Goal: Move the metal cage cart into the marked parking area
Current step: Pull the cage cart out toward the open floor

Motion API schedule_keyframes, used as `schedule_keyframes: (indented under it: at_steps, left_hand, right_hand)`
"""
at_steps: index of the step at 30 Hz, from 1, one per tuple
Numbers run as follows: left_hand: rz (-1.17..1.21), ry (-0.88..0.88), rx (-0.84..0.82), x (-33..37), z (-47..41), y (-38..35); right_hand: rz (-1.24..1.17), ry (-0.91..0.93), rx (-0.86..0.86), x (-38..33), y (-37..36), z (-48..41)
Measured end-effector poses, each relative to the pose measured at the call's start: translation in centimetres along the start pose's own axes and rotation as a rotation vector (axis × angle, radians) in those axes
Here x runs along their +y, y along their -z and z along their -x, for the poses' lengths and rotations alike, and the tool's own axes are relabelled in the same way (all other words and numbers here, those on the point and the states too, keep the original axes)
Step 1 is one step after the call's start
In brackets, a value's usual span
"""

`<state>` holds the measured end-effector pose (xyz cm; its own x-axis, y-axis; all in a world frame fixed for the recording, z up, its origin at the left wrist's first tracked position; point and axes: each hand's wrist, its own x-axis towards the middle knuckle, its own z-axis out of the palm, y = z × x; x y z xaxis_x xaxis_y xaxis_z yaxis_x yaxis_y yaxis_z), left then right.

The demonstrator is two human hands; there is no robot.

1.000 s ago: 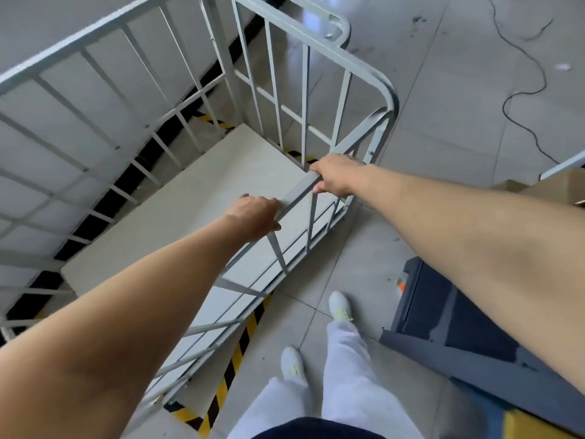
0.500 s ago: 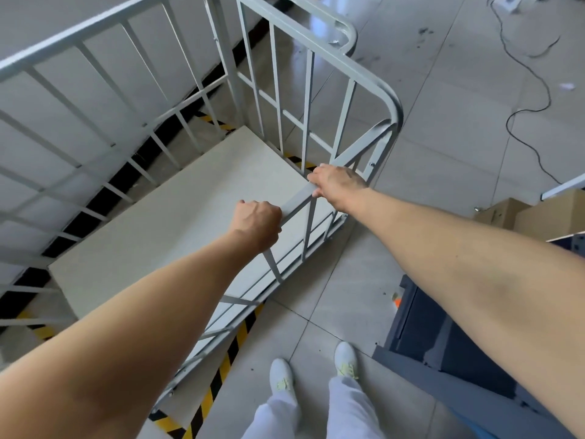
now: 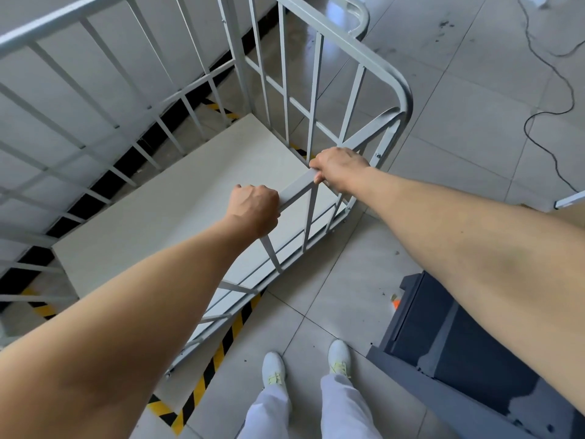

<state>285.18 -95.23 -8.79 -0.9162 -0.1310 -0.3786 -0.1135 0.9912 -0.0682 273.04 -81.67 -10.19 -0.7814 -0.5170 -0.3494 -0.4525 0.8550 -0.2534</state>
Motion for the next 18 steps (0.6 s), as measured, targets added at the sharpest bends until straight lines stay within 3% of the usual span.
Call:
schedule_keyframes:
  at_steps: [18]
  left_hand:
    - [-0.028, 0.032, 0.068, 1.5, -4.4, 1.5]
  right_hand:
    - [0.002, 0.006, 0.019, 2.2, 2.4, -3.4]
